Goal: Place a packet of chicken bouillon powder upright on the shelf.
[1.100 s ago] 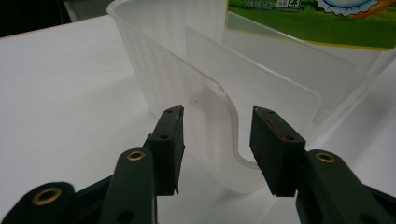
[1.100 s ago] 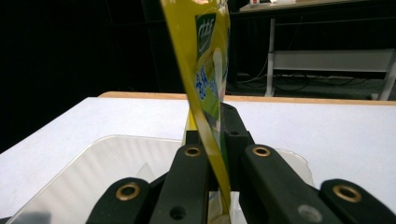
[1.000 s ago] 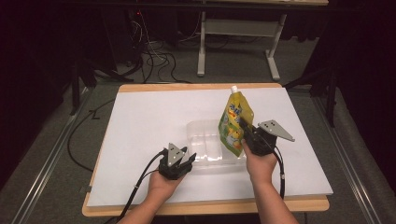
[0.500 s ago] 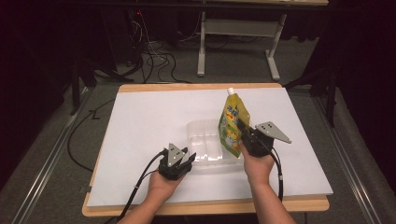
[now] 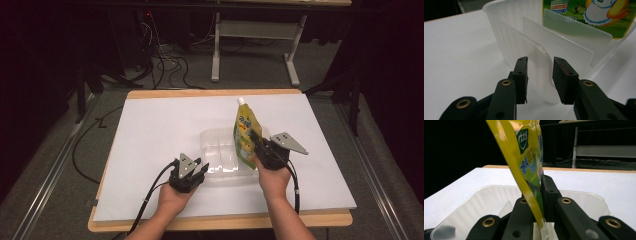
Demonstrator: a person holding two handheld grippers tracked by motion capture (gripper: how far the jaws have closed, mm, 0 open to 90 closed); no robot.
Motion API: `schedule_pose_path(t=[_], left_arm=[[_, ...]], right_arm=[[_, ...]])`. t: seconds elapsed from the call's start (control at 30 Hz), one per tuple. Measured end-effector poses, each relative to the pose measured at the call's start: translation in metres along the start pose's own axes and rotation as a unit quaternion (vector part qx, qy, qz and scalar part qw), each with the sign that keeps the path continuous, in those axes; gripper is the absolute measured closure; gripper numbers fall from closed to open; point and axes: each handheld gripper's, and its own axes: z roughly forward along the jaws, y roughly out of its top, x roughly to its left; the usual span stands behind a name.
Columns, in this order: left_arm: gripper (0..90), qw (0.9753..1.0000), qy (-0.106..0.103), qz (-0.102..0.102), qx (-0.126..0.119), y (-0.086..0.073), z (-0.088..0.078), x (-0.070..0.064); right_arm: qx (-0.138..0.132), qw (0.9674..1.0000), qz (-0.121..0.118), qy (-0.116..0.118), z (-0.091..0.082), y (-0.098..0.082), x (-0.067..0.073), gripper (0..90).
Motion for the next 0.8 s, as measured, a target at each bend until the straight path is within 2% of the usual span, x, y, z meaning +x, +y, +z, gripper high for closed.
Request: schedule_pose_path(t=[0.17,0.57,0.8], left_arm=[[64.1,1.0000,0.000,-0.004,-0.003,0.0008,-0.0015,0.0019],[62.7,0.9999,-0.004,-0.013,-0.009,0.0031,-0.0047,0.0033],[56.1,0.9998,-0.007,-0.021,-0.005,0.0047,-0.0048,0.0046]], right_arm=[[0.010,0.9999,0.001,0.005,0.0010,-0.0015,0.0001,86.2],[0.024,0.9996,-0.015,0.009,-0.0012,-0.0060,0.0030,84.7],[0.031,0.9994,-0.015,0.010,-0.0002,-0.0086,0.0027,81.1]])
